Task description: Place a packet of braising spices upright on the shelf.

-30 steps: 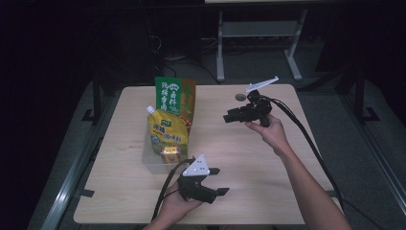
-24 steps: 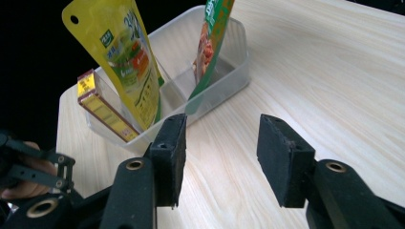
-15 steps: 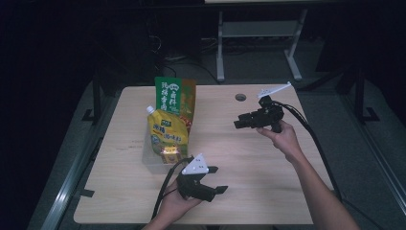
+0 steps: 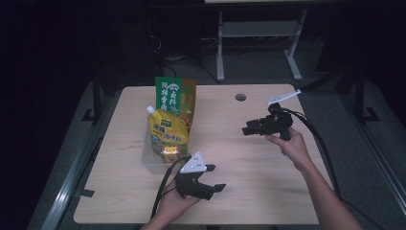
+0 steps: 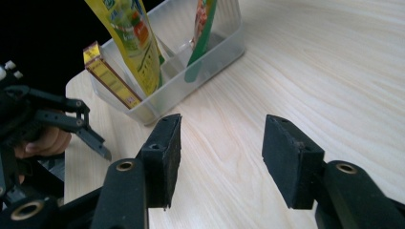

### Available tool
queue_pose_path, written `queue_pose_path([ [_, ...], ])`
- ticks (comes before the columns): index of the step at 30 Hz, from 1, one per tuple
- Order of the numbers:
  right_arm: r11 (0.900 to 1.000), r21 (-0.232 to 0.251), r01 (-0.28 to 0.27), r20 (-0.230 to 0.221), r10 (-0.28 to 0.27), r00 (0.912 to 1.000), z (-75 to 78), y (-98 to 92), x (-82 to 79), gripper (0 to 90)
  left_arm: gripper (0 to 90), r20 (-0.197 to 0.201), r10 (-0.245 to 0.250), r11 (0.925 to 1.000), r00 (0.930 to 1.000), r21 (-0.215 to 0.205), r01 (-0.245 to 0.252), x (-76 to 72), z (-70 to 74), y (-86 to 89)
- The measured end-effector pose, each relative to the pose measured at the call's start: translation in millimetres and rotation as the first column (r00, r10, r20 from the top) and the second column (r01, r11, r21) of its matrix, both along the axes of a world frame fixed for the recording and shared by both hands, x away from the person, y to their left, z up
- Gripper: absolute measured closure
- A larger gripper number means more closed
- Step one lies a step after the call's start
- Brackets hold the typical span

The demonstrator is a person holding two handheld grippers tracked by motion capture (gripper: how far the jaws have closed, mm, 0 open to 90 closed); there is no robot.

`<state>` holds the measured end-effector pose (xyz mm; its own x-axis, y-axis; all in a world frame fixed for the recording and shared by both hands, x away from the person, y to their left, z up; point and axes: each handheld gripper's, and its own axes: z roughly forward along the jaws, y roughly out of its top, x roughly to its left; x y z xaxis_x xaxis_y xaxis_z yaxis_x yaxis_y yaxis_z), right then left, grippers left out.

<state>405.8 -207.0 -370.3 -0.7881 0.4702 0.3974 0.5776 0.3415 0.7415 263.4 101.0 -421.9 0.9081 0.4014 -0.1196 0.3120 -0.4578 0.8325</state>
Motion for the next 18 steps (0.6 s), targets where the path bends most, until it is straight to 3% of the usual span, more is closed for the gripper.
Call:
queue_pose_path([
  [18, 0.999, 0.018, 0.044, -0.038, -0.043, 0.9984, -19.5, -31.3, -21.5, 45.2, 26.6, 0.002, 0.019, 0.9998, 0.9998, 0.000, -0.019, 0.8, -0.7, 1.3],
])
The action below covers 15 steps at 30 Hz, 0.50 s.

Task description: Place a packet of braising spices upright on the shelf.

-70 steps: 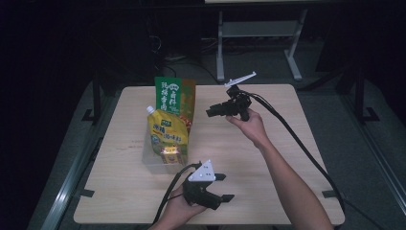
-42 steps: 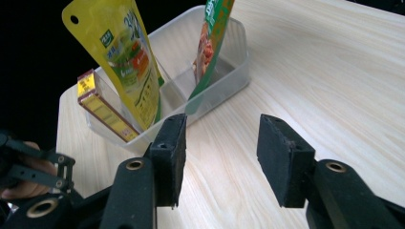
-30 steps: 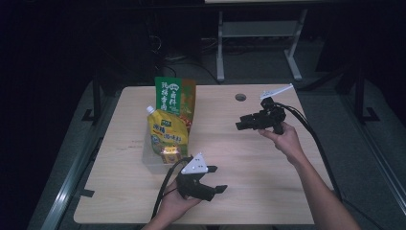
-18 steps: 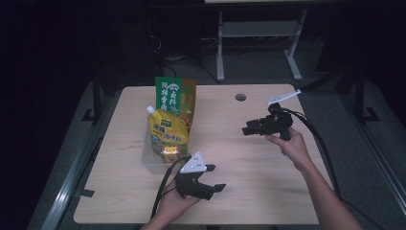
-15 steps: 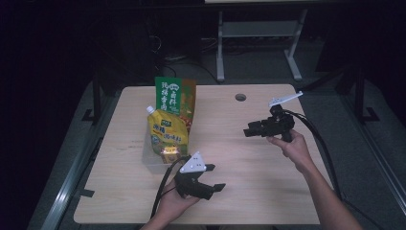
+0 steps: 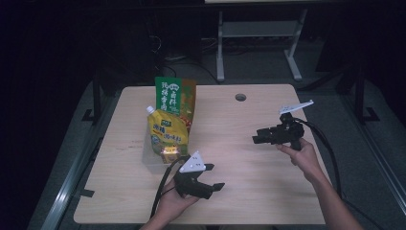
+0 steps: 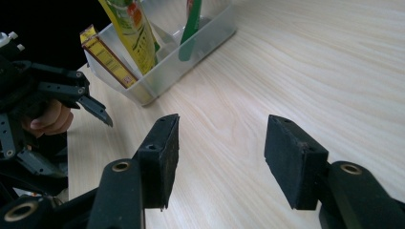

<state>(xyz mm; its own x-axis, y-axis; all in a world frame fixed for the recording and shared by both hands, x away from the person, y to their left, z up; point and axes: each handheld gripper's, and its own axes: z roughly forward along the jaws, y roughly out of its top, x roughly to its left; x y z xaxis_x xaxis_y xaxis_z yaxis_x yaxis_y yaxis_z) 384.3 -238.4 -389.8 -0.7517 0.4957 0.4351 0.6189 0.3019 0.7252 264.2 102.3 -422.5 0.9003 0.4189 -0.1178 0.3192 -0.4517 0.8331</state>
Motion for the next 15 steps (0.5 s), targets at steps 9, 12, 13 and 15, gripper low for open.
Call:
queue_pose_path([
  [9, 1.000, 0.007, 0.021, -0.019, -0.021, 0.9996, -10.7, -15.0, -12.6, 44.3, 26.6, 0.005, 0.011, 0.9999, 0.9999, 0.003, -0.011, 1.0, -0.6, 1.5],
  [12, 1.000, 0.008, 0.024, -0.017, -0.024, 0.9996, -15.7, -20.0, -16.8, 44.0, 26.6, 0.006, 0.013, 0.9999, 0.9999, 0.004, -0.013, 1.4, -0.8, 2.1],
  [13, 1.000, 0.011, 0.029, -0.022, -0.029, 0.9993, -17.5, -21.9, -18.4, 44.0, 26.6, 0.005, 0.014, 0.9999, 0.9999, 0.006, -0.014, 1.5, -0.7, 2.3],
  [15, 0.999, 0.015, 0.037, -0.033, -0.036, 0.9988, -21.0, -25.2, -21.7, 43.8, 26.6, 0.006, 0.016, 0.9998, 0.9998, 0.007, -0.017, 1.5, -0.7, 2.7],
])
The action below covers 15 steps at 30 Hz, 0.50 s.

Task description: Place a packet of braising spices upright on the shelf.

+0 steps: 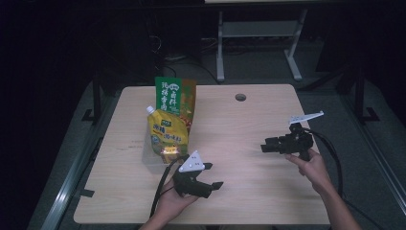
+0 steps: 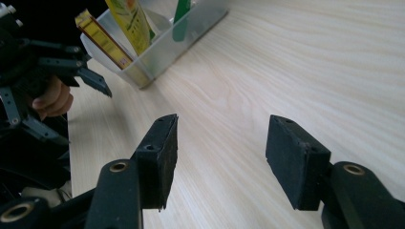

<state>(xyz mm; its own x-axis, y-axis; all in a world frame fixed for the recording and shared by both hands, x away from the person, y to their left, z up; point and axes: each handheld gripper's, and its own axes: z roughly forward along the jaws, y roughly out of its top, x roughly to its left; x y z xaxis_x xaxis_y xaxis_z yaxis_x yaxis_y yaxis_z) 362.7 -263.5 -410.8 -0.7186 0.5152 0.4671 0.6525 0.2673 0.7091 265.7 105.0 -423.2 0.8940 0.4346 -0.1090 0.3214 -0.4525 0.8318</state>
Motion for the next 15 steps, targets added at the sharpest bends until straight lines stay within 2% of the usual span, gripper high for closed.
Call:
queue_pose_path([
  [15, 1.000, 0.012, 0.028, -0.041, -0.027, 0.9988, -23.1, -19.5, -20.6, 43.3, 26.6, 0.000, 0.013, 0.9999, 0.9999, 0.003, -0.013, 1.1, 0.4, 3.9],
])
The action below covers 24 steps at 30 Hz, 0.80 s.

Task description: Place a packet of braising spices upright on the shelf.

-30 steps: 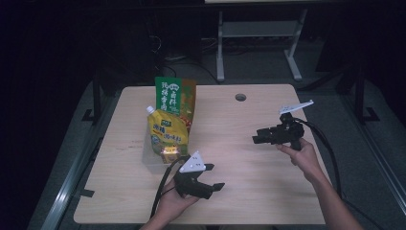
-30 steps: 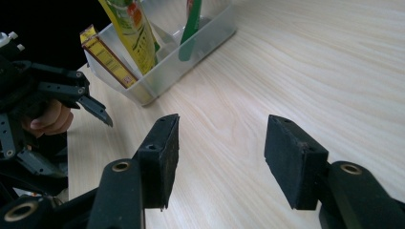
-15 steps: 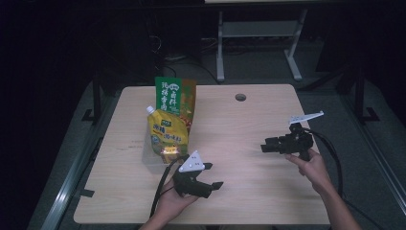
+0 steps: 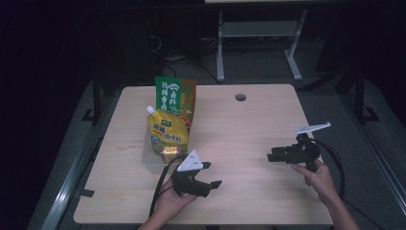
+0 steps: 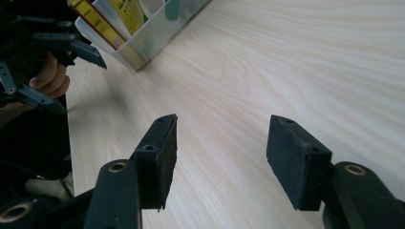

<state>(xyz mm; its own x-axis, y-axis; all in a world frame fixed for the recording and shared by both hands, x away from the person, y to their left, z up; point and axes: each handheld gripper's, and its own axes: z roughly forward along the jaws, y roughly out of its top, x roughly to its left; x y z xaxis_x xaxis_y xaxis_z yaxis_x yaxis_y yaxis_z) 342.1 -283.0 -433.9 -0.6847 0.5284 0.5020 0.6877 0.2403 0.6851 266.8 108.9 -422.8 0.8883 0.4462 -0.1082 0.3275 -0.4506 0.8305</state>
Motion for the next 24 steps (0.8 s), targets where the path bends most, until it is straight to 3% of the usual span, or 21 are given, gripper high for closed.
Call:
queue_pose_path([
  [24, 0.999, 0.026, 0.038, -0.056, -0.037, 0.9978, -25.4, -27.7, -49.2, 40.9, 26.2, -0.007, 0.013, 0.9999, 0.9999, 0.008, -0.013, -2.9, -1.9, 2.6],
])
